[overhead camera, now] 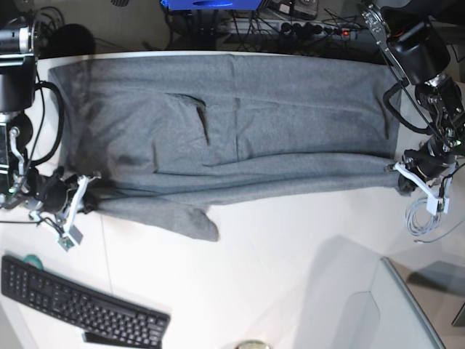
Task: Layout the t-shirt on the table in an organized manner, then fold the t-shirt properly
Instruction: 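Lift the hem with both grippers and fold it over toward the collar edge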
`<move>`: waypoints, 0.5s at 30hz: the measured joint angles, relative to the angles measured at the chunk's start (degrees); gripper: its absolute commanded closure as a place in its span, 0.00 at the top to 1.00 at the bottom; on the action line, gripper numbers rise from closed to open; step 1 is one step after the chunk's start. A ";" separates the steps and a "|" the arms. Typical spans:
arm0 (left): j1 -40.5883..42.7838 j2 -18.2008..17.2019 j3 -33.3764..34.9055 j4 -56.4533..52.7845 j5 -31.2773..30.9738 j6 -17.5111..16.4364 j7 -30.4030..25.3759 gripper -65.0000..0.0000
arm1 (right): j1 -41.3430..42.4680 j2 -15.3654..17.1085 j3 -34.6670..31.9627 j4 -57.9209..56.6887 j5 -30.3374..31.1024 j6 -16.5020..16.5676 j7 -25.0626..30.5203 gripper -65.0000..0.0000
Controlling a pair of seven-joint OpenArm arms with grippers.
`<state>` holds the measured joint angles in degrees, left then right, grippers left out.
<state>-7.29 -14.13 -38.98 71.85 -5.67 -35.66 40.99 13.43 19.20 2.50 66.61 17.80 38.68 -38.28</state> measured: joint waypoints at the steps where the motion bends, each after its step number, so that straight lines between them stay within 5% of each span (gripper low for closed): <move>1: 0.39 0.00 0.00 0.00 0.02 0.00 0.00 0.00 | -0.44 -0.04 0.02 0.90 0.17 0.00 -0.68 0.00; 8: 0.63 0.48 -0.22 0.00 -0.02 0.00 -0.02 0.00 | -4.57 -0.98 8.17 8.70 0.00 0.15 -5.92 0.00; 15: 1.64 0.48 0.02 6.75 -0.24 -0.26 -0.33 0.00 | -8.35 -1.40 8.48 13.46 0.57 0.37 -9.16 0.00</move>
<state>-5.65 -13.65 -38.96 78.61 -5.91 -35.92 40.66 5.08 17.80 10.98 80.07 18.37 39.05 -47.44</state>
